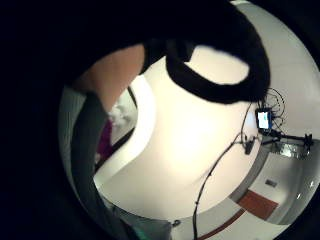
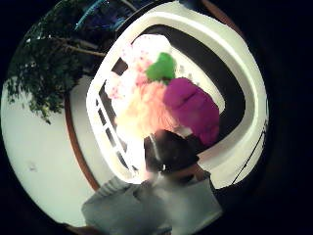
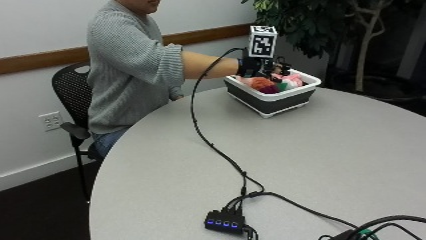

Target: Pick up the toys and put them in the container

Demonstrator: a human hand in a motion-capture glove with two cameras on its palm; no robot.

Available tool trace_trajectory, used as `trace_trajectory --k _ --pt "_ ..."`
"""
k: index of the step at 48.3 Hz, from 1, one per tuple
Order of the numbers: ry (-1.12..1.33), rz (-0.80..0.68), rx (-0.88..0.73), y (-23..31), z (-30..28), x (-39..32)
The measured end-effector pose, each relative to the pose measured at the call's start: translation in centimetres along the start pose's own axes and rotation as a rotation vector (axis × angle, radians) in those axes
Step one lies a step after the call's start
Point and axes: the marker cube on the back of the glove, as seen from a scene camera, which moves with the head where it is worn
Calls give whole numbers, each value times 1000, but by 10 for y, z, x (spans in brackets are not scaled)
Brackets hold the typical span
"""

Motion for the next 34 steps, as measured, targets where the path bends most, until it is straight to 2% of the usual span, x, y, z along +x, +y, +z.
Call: trace_trajectory --k 3,8,13,17,21,26,34 --pt "76 12 19 18 -2 19" --pt "98 -49 81 66 -7 57" --pt "-9 -102 133 131 -8 104" --pt "82 -22 141 170 2 143" --pt "74 102 146 201 7 172" --pt "54 95 168 232 13 168" --pt "-34 -46 219 308 39 126"
